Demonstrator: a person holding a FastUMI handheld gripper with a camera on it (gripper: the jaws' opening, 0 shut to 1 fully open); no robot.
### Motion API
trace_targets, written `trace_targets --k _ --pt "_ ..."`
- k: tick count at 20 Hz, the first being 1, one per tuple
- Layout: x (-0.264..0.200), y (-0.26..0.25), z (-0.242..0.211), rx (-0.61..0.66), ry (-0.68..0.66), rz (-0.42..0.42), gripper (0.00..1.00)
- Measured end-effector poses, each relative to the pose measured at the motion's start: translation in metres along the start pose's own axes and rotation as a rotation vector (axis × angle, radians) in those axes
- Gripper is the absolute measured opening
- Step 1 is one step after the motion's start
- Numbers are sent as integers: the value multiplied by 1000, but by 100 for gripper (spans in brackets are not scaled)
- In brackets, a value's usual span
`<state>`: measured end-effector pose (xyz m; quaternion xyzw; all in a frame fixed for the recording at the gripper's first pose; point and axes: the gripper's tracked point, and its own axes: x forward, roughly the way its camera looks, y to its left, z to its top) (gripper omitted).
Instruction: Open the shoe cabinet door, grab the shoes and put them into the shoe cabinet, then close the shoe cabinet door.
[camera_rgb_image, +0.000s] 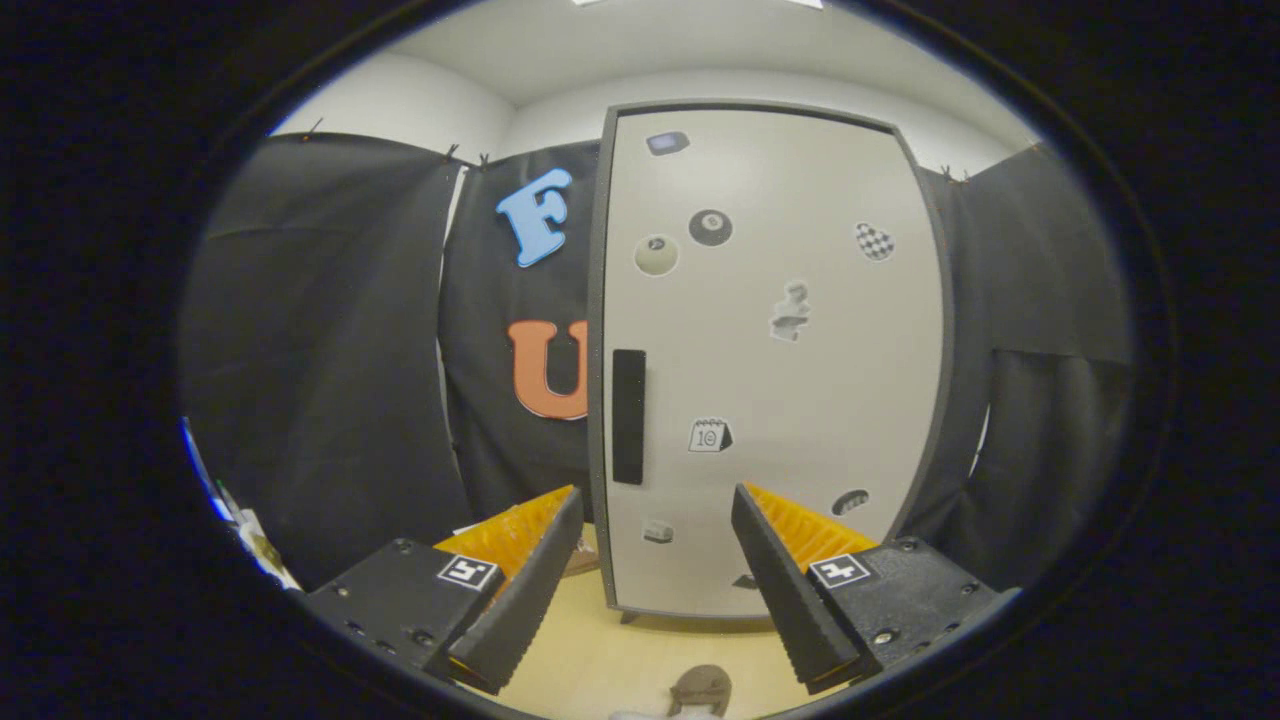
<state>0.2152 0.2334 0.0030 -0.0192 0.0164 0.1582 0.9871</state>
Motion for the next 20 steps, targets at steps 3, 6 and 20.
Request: trace_targets --k 3,6,20 --pt "56 8 8 16 3 5 98" --pt "107 11 13 10 3 -9 97" --pt "141 14 9 29 37 -76 35"
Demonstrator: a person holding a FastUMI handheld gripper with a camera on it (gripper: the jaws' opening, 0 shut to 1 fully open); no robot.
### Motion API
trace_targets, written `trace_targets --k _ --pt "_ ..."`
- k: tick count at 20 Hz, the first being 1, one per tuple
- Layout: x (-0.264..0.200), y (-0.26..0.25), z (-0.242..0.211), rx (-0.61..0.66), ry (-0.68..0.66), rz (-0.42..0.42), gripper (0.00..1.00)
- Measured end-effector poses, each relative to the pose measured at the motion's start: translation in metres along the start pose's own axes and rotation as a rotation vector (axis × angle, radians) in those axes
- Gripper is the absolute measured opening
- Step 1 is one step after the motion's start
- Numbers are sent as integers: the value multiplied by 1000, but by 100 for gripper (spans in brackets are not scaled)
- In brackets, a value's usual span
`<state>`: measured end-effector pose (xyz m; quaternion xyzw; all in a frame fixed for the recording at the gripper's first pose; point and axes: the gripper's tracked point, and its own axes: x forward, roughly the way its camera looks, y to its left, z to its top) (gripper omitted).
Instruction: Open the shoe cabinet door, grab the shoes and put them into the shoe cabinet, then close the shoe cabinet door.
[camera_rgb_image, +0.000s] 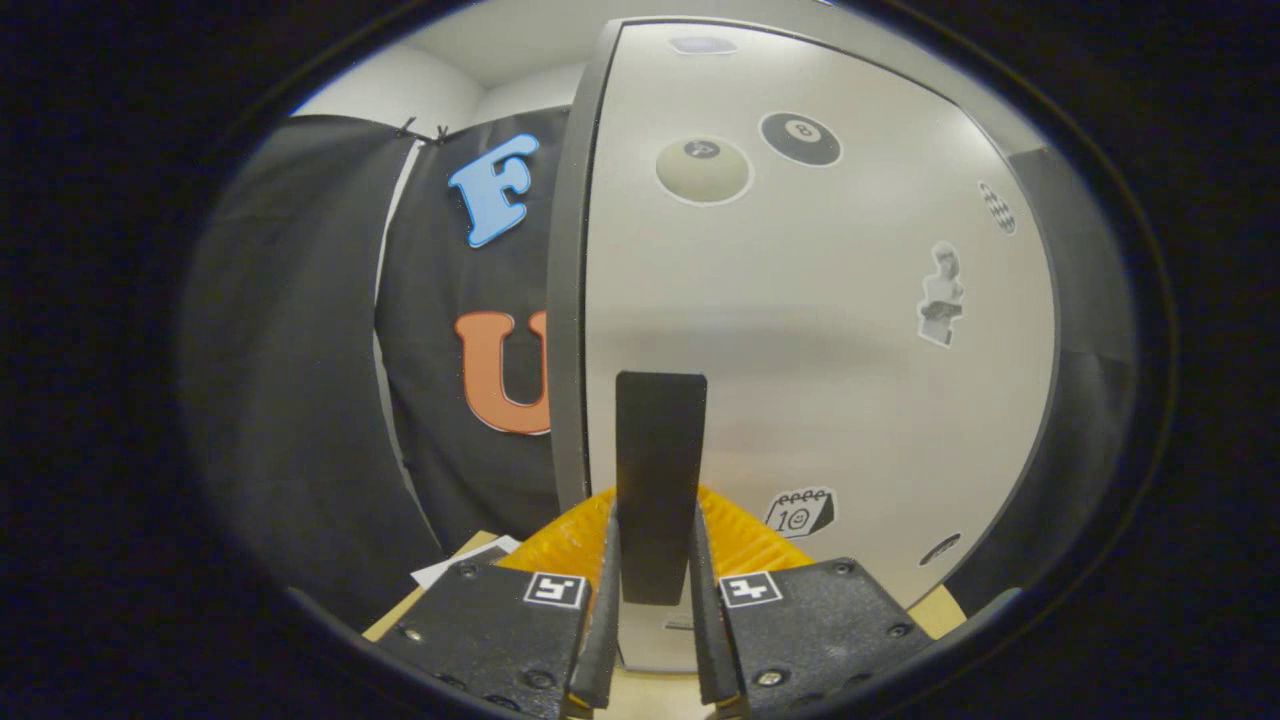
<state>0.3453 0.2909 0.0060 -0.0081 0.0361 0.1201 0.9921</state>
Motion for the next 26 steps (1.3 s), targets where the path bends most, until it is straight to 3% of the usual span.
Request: trace_targets --k 5,16,26 --pt "-25 1 -8 -20 13 101 32" --pt "-177 -48 -29 63 41 191 27" --pt "-286 -136 -41 63 22 47 23"
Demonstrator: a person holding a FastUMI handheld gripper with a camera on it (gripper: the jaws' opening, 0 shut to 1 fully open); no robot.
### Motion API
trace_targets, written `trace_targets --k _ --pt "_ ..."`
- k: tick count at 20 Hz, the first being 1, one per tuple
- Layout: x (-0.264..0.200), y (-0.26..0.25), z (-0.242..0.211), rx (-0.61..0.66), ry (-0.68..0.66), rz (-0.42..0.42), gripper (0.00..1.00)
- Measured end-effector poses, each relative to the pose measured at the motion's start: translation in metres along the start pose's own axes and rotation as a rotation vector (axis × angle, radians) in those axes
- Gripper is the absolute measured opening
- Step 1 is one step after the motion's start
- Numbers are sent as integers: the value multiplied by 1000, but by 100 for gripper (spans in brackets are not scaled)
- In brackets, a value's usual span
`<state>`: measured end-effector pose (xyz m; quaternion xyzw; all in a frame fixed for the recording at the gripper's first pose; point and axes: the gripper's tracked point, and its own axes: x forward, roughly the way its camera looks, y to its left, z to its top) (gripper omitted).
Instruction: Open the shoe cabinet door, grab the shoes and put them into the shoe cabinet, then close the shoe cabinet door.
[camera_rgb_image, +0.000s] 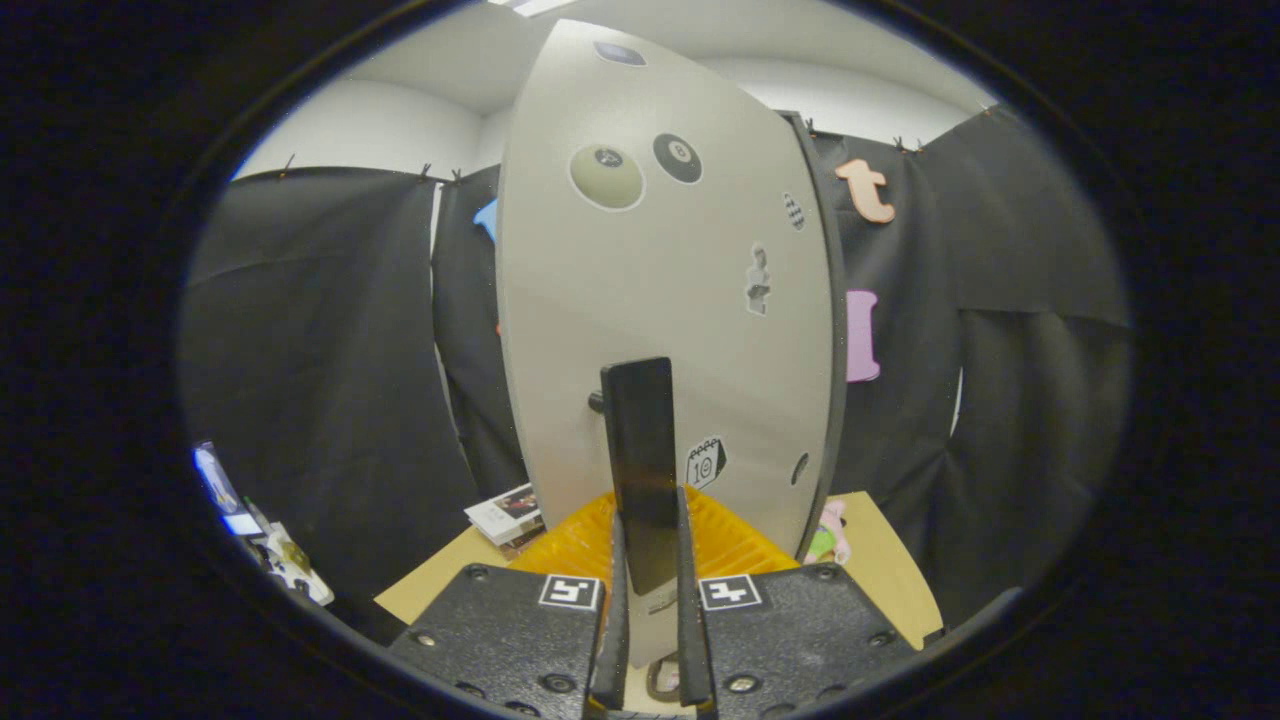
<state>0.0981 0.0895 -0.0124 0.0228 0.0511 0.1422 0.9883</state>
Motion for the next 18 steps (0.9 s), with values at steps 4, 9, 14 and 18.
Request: trace_targets --k 4,9,14,18 --pt "-30 -39 -1 -5 -3 -75 20" --pt "-54 -90 0 -8 9 -161 11" --pt "-67 -142 4 -17 2 -199 5" --pt "-72 -183 3 4 4 -251 4"
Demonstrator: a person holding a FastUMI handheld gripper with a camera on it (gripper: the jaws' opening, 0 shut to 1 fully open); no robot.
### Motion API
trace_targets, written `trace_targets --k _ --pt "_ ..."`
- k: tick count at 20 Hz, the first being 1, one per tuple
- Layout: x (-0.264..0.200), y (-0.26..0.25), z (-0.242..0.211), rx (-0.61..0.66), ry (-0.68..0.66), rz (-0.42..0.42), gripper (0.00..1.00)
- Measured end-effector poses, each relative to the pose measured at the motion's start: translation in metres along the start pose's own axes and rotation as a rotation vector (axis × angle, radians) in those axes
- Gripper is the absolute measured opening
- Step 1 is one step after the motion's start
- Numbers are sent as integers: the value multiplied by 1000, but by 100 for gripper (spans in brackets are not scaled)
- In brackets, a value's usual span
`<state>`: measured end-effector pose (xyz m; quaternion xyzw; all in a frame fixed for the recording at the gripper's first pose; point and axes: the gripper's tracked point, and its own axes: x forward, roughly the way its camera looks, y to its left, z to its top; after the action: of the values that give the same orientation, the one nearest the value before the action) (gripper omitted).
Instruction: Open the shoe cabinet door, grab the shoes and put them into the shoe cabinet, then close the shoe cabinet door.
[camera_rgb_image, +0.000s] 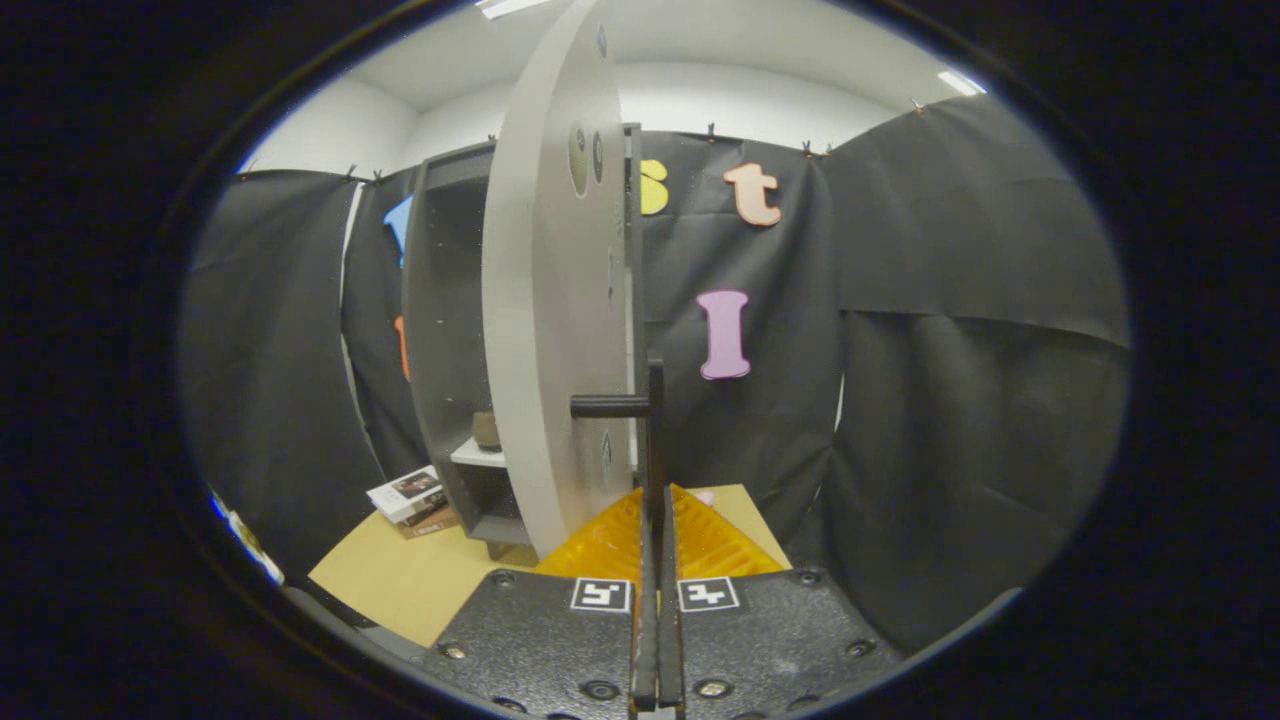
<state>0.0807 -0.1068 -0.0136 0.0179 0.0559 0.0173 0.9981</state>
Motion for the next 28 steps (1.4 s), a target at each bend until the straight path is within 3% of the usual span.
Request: trace_targets --k 5,11,16,20,23,28 --pt "1 -9 -1 77 22 70 4" --pt "-20 -17 -18 36 46 20 7" --pt "-64 -37 -47 33 57 -69 41" --pt "-87 -19 -91 -10 69 -118 71" --pt "-84 14 -128 -42 100 -122 89" --pt "-57 112 -201 -55 197 19 90"
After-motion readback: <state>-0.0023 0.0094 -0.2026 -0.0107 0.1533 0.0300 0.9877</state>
